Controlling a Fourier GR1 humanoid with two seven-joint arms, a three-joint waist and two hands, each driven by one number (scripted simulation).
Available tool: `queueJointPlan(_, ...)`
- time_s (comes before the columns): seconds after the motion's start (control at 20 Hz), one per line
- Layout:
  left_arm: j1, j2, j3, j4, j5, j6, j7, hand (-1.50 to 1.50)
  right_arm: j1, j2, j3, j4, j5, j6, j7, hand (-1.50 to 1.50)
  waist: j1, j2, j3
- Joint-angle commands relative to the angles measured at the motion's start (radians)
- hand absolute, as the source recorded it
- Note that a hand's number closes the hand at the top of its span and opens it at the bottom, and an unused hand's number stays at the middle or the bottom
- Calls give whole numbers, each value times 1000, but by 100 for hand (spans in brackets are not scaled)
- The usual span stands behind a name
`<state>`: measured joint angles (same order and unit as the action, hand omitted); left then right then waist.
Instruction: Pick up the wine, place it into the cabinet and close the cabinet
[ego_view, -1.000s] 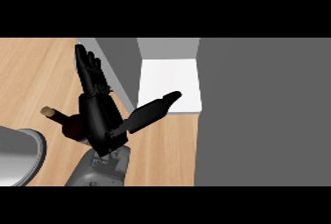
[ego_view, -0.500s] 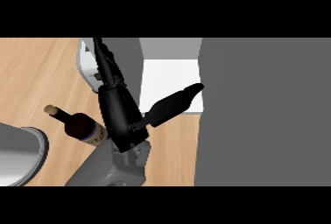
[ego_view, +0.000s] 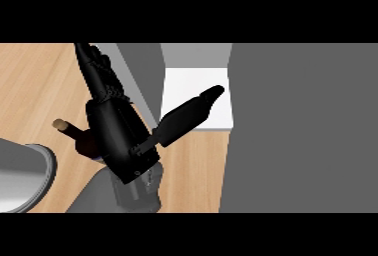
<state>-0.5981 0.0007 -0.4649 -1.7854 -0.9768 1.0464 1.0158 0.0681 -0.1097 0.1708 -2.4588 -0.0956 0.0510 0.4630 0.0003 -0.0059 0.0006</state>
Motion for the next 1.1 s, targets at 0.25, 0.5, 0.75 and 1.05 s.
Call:
queueJointPlan(0.25,123,-1,7,-192,-210,-96,167,-150,15,-20,-55,-113,-63,4,62,-150,-1,1,0)
queueJointPlan(0.5,194,46,39,-213,-133,-58,105,-150,-47,-12,-41,-150,-30,-29,146,-150,-4,4,-1)
queueJointPlan(0.75,269,51,67,-308,-118,-101,87,-150,-39,-18,-55,-137,-37,-8,130,-150,-3,4,-1)
queueJointPlan(1.05,366,40,58,-318,-53,-52,56,-150,-36,2,-43,-104,-19,-12,89,-150,-5,5,-1)
